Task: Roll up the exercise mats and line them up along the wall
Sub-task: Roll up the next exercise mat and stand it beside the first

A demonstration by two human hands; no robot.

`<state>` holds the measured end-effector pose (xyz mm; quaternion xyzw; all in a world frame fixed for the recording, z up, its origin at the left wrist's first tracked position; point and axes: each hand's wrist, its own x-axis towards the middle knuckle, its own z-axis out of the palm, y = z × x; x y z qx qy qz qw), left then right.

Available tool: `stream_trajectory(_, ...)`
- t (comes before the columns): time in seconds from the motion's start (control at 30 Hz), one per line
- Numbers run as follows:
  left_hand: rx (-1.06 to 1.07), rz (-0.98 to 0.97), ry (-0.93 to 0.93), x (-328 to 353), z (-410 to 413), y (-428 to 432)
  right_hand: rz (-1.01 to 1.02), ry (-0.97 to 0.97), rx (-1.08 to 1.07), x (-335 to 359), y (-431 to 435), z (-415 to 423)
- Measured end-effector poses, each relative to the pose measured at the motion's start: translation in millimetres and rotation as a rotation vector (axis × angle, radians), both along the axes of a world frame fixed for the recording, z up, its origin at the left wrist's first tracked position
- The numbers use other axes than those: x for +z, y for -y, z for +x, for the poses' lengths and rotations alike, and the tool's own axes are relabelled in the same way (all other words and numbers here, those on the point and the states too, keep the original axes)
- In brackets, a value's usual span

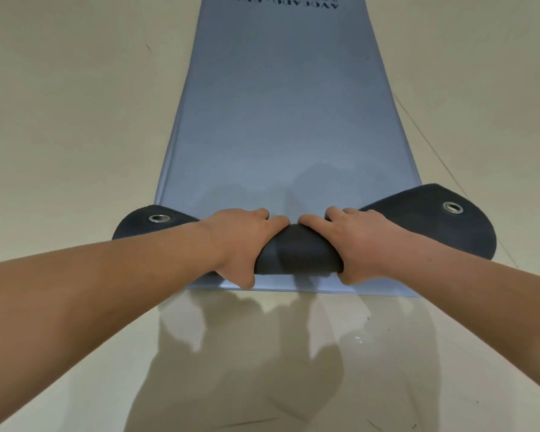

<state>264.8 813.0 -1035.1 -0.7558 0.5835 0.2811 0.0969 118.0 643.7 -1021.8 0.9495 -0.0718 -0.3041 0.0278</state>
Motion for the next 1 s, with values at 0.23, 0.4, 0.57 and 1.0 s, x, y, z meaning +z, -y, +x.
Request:
stream_trajectory(0.23,0.059,0.081,-0.2,17,-34,-4,0.381,-0.414,-0.184,34,19,-26)
stream_trajectory(0.4,0.209,0.091,-0.28,10,-26,-8,0.487,-0.562,-0.251,10,23,-13)
stream_trajectory(0.57,0.219,0.082,-0.292,25,3,-8,0.354,-0.415,-0.294,14,36,7)
stream_trajectory(1.0,0.102,-0.106,0.229,14,-31,-20,0.202,0.049,-0.36,37,56,15)
